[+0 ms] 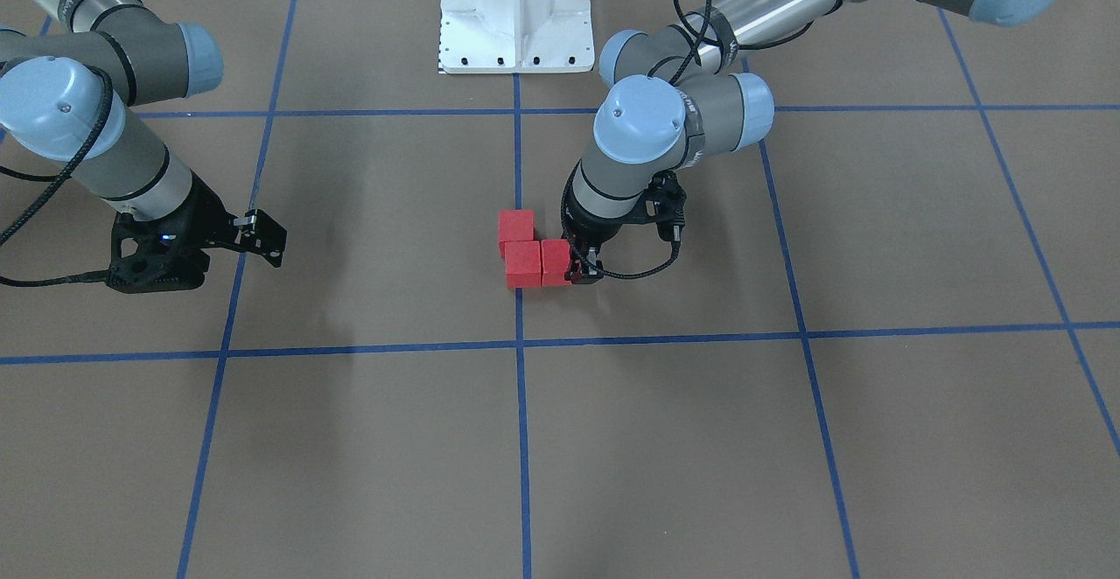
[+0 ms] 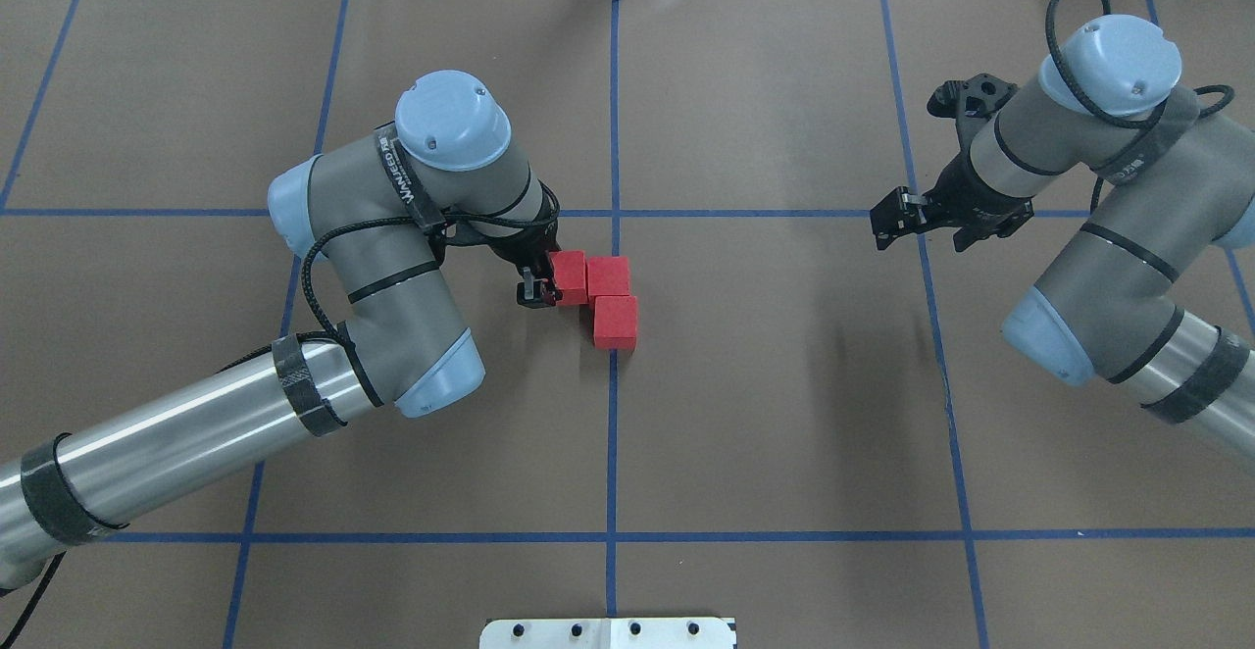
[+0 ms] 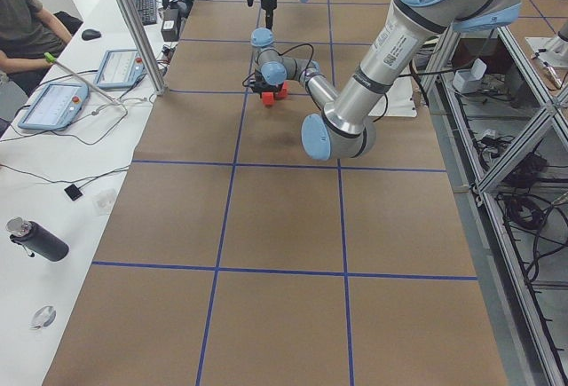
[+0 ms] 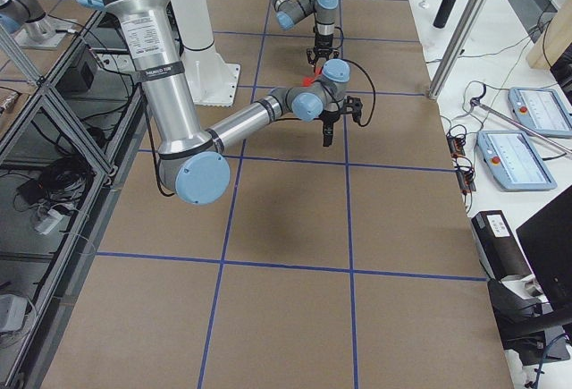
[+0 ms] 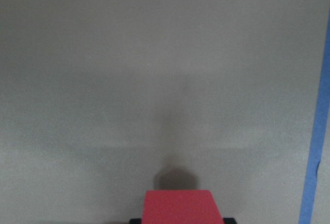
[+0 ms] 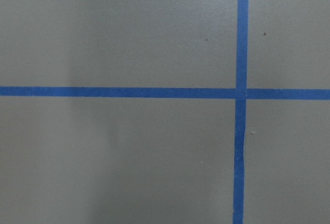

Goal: Form red blocks into L shape at center
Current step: 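Lower the held cube beside the nearer center cube and adjust it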

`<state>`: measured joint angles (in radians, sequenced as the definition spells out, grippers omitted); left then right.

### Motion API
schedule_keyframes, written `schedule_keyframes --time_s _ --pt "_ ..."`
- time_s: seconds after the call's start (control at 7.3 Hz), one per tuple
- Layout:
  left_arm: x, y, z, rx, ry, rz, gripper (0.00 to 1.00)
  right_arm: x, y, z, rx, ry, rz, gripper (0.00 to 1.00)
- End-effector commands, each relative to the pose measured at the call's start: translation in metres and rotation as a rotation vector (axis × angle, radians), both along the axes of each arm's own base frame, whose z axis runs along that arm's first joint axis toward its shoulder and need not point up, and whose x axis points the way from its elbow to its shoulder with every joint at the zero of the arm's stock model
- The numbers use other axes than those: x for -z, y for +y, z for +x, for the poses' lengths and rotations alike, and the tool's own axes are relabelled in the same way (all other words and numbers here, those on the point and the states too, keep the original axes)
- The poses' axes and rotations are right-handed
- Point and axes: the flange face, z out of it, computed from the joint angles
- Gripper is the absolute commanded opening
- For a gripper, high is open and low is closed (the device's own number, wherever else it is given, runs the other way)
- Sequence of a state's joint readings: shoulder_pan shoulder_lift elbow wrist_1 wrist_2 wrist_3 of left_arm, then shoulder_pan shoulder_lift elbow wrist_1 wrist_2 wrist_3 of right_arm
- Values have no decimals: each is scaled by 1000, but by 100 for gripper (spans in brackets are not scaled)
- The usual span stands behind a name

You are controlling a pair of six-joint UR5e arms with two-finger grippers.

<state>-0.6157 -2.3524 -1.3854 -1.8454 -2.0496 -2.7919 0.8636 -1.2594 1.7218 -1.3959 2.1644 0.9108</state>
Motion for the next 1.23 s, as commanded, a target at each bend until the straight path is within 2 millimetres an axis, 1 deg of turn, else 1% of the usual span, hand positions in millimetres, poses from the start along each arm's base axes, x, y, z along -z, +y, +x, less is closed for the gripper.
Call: schedule_keyframes --time_s 0.0,0.68,0.82,0.96,1.1 --pt "0 1 1 -1 0 -1 0 -1 0 0 1 1 -1 100" --pt "2 2 2 -3 3 2 0 -3 0 0 1 3 -3 100" --pt "3 2 2 -3 4 3 7 -4 0 0 2 4 -3 100" --pt "4 4 4 -5 4 -1 99 -4 0 0 2 5 -4 100" --pt "4 5 5 -7 4 -1 100 -4 -1 -1 2 5 -4 100"
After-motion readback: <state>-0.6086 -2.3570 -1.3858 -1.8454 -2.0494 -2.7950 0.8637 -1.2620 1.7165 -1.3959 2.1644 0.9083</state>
